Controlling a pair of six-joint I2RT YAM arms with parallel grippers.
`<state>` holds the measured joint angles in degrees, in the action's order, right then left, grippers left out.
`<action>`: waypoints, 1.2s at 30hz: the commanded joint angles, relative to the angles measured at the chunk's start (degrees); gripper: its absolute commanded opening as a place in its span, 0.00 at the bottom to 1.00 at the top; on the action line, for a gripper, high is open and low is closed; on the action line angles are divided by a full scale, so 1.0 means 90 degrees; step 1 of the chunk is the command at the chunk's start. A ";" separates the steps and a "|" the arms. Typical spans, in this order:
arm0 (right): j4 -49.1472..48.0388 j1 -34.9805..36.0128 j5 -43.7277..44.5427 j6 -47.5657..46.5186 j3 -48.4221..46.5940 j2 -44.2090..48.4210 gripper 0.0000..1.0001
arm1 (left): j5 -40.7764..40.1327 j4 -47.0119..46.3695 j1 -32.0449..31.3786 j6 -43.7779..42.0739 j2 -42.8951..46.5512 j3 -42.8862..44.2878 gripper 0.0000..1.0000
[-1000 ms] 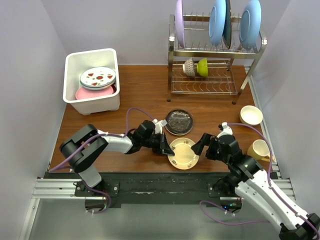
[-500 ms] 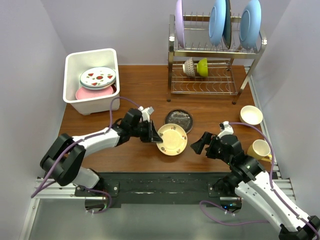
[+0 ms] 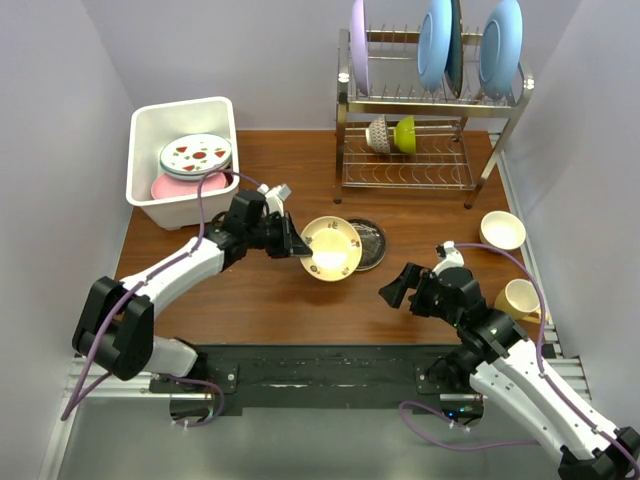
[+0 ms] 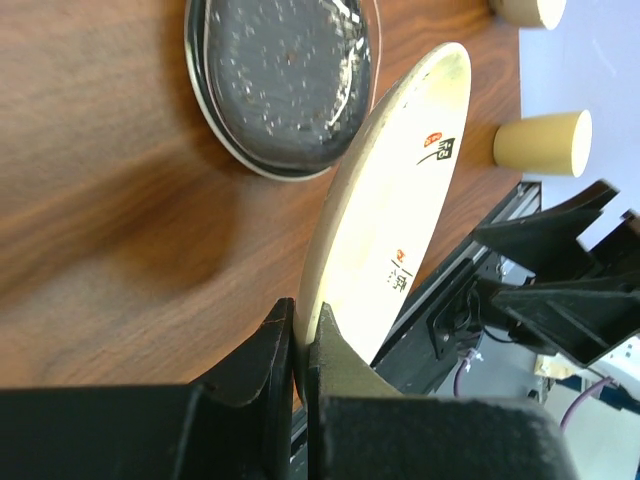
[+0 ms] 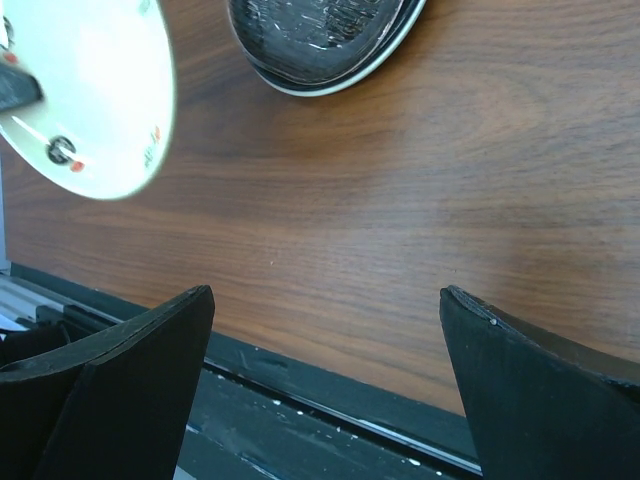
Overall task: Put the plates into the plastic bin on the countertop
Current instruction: Place the plate in the plastic bin.
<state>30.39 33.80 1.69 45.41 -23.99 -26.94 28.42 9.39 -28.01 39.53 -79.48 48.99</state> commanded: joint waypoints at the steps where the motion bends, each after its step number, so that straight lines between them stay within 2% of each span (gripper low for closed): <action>1: -0.0291 0.0033 -0.0139 0.0013 -0.0137 -0.0093 0.99 | 0.0298 0.0148 0.0279 -0.0222 0.0092 0.0630 0.00; 15: -0.0496 0.0033 -0.0169 -0.0006 -0.0050 -0.0375 0.99 | 0.0835 0.0646 0.1441 -0.0368 -0.0533 0.2318 0.00; 23: -0.0623 0.0024 -0.0305 0.0004 -0.0010 -0.0513 0.99 | 0.0836 0.1066 0.1949 -0.0408 -0.0963 0.3451 0.00; 36: -0.0808 0.0033 -0.0374 -0.0006 0.0058 -0.0747 0.99 | 0.1119 0.1037 0.3296 -0.0085 -0.1725 0.4556 0.00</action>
<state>25.74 33.80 -1.02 45.41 -23.86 -33.10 35.79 19.81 -1.83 37.45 -93.86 85.56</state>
